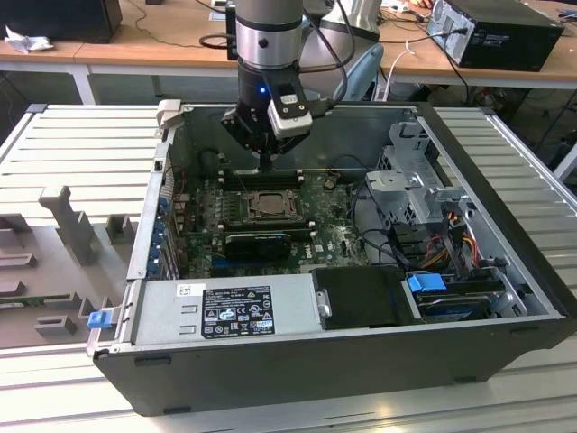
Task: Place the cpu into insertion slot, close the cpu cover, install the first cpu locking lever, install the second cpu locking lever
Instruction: 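Install the first cpu locking lever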
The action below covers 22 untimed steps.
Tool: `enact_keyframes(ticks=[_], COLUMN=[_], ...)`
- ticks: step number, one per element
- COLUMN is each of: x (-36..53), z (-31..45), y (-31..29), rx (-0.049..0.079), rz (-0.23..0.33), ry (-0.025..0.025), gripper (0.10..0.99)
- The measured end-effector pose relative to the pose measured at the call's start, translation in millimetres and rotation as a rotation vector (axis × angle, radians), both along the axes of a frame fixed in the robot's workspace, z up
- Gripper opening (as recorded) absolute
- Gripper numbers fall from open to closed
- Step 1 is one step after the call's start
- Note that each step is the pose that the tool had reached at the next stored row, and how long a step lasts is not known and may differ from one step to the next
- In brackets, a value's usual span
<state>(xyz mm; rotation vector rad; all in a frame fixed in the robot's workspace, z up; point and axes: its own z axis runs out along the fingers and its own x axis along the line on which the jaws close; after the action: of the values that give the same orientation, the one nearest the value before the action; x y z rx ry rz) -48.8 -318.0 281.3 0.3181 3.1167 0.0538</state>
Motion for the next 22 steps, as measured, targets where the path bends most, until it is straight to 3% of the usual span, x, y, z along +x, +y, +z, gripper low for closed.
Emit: enact_keyframes(ticks=[4,12,22], x=[0.0,-0.8,-1.6], z=[0.0,-0.2,-0.7], y=[0.0,0.0,0.0], rx=[0.000,0.000,0.000], rz=[0.094,0.201,0.427], ry=[0.0000,0.0000,-0.0002], gripper=[0.106,0.106,0.106])
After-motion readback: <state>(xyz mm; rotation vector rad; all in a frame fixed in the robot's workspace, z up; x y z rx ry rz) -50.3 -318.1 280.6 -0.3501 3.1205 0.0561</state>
